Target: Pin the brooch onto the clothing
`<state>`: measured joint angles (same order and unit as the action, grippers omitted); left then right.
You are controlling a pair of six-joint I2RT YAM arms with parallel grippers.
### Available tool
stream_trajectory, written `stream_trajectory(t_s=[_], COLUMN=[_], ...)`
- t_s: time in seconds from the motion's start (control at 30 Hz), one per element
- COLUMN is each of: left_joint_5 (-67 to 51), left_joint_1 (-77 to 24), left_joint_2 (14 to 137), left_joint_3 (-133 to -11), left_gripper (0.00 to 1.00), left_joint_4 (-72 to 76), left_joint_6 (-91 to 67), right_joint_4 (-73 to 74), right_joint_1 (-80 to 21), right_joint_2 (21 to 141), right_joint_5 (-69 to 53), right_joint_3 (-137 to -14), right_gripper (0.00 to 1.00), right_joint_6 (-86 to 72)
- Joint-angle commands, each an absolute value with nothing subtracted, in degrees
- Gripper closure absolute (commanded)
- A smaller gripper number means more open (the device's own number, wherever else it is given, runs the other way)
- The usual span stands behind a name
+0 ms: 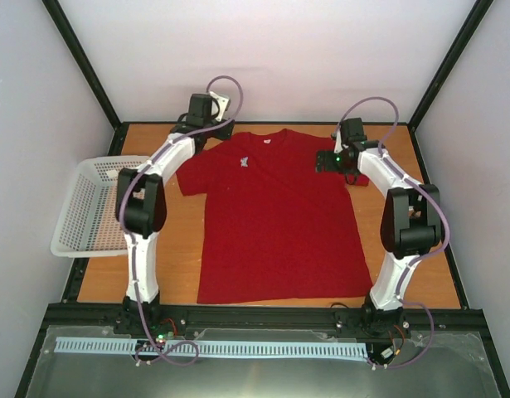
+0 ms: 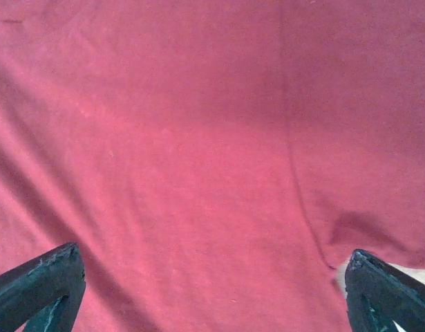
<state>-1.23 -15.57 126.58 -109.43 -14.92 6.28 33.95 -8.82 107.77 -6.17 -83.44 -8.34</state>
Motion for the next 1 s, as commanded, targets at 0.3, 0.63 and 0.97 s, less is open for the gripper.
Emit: stream_trajectory(t_s=[0.3,0.63,0.97], left_joint_5=[-18.4,-11.8,-6.9], left_joint_1=[-12.4,-12.2,-12.2], left_joint_2=[82.2,52.9,40.6], left_joint_3=[-80.7,-72.6,-67.1], left_gripper=[0.00,0.00,0.00], left_joint_4=[-8.3,4.5,12.8], left_joint_6=[-7.7,-4.9,-1.1], right_joint_4=[41.1,42.8,45.9], right_joint_1=[-6.7,-6.7,-6.7], right_joint_2=[75.7,49.8,39.7], right_joint_5=[-7.8,-10.9,-3.8], right_joint_3=[-82.7,-87.8,-92.2], right_gripper=[0.00,0.00,0.00], right_joint_6=[-7.1,-7.7,-9.7])
